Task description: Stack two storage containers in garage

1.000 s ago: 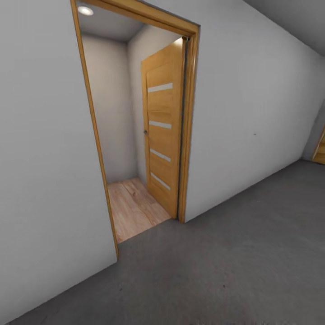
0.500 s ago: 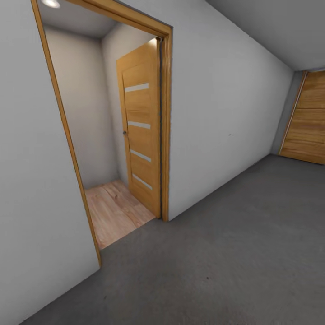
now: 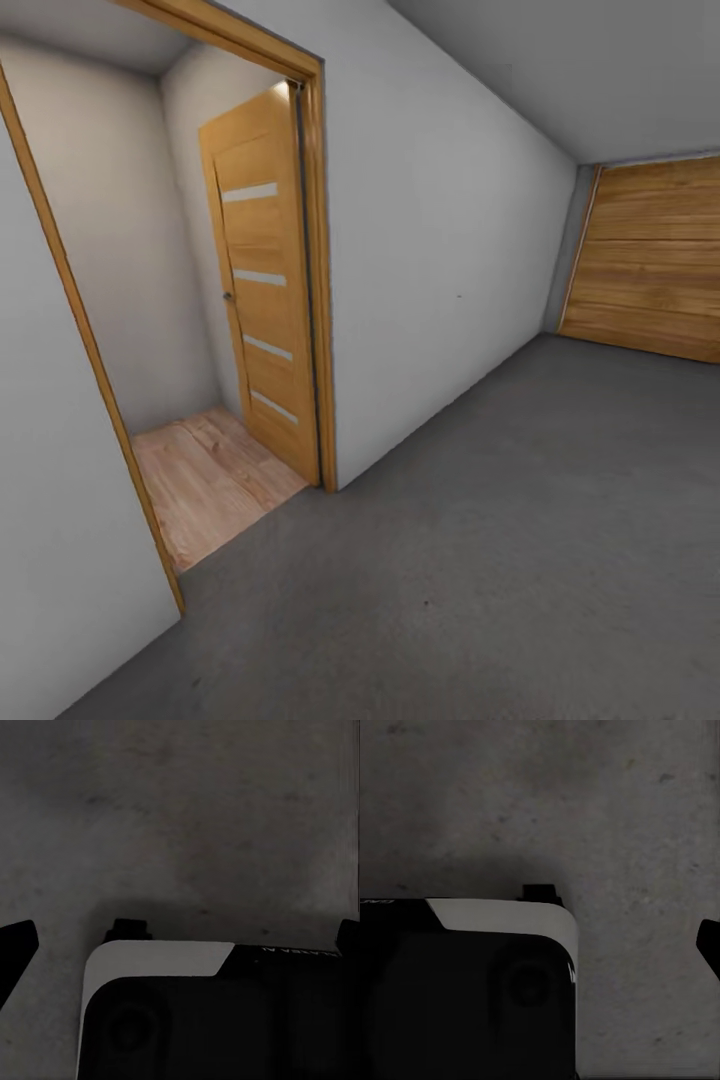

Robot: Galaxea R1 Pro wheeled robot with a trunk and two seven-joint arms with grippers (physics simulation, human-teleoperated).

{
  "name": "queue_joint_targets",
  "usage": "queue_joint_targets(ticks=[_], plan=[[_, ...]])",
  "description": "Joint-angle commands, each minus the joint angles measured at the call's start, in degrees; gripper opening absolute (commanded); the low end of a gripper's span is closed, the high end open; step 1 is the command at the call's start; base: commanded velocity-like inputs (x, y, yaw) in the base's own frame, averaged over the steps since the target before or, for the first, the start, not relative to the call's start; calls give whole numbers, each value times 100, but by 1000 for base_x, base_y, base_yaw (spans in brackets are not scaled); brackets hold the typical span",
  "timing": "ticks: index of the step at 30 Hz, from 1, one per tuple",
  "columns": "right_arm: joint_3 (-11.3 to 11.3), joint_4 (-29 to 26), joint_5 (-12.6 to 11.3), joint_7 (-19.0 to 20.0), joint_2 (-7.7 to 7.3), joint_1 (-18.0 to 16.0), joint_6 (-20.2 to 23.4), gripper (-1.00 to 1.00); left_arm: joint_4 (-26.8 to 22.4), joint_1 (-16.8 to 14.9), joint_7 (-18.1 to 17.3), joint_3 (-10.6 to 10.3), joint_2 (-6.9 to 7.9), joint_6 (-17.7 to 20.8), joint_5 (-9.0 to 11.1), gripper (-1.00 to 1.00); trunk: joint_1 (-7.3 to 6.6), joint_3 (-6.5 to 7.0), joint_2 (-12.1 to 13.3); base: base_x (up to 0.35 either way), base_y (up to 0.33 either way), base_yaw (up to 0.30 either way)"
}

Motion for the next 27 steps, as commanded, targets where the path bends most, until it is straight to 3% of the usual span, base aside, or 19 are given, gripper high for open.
queue_joint_targets(ticks=[1,8,27], plan=[[48,17,-39,25,4,-7,-26,100,5,-3,-24,-5,3,-18,61,100,0,-7,-4,0,0,-232],[48,17,-39,36,11,-7,-26,100,1,-3,13,-3,1,-19,63,100,0,-7,-4,86,0,-55],[48,17,-22,37,11,-7,-26,100,3,-3,18,-7,2,-19,63,100,0,-7,-4,313,0,-1]])
